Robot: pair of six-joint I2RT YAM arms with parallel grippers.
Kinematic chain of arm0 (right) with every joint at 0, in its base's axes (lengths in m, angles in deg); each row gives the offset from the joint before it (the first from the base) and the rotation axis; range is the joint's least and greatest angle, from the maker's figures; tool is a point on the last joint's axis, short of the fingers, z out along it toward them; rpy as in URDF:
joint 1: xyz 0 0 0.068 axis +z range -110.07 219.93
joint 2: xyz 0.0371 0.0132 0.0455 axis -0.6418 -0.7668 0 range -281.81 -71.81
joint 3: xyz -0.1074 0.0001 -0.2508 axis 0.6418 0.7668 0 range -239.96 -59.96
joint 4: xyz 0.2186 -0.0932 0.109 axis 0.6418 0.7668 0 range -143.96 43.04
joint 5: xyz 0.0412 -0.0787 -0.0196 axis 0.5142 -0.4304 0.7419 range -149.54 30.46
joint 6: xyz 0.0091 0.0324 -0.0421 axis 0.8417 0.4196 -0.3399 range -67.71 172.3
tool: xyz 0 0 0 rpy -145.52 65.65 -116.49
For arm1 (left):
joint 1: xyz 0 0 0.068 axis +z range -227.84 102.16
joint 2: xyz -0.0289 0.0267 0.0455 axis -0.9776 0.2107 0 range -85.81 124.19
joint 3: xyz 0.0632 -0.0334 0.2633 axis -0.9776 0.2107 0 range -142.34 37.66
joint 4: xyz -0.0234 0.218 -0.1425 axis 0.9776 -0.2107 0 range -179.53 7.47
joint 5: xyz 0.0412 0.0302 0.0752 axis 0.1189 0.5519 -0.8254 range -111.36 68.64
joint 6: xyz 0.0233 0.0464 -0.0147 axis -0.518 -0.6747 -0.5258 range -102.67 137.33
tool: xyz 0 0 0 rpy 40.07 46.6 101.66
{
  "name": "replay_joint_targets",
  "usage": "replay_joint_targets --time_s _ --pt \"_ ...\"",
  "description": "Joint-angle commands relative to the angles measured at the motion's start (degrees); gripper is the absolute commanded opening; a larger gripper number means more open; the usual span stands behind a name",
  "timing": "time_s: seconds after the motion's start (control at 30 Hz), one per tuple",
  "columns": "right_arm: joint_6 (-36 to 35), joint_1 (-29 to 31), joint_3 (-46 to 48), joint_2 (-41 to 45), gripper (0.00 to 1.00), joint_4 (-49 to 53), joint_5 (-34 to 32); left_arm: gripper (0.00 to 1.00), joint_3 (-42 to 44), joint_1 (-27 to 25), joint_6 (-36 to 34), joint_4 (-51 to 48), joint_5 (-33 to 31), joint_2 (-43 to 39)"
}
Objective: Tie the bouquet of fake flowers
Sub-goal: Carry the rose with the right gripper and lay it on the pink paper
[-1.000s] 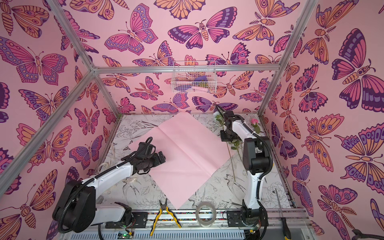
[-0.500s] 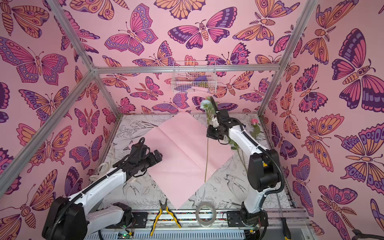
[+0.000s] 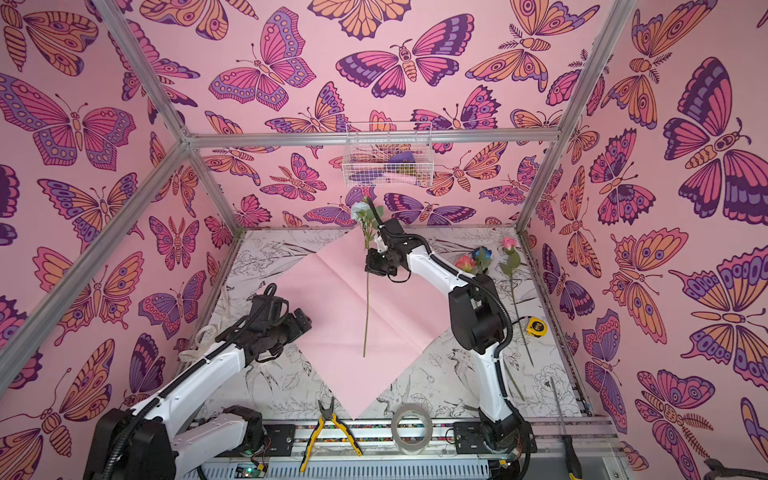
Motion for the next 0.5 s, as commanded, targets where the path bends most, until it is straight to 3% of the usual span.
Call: replay_joint_targets --time_s 0.0,0.47 --pt "1.3 0.7 -2.8 -2.1 0.0 -3.2 0.1 0.94 0.8 1.2 0.5 -3.5 1.2 1.7" --pt "1.6 1.3 -15.2 -16.1 0.0 -2.1 2.4 0.87 2.1 1.4 0.8 -2.6 2.2 3.1"
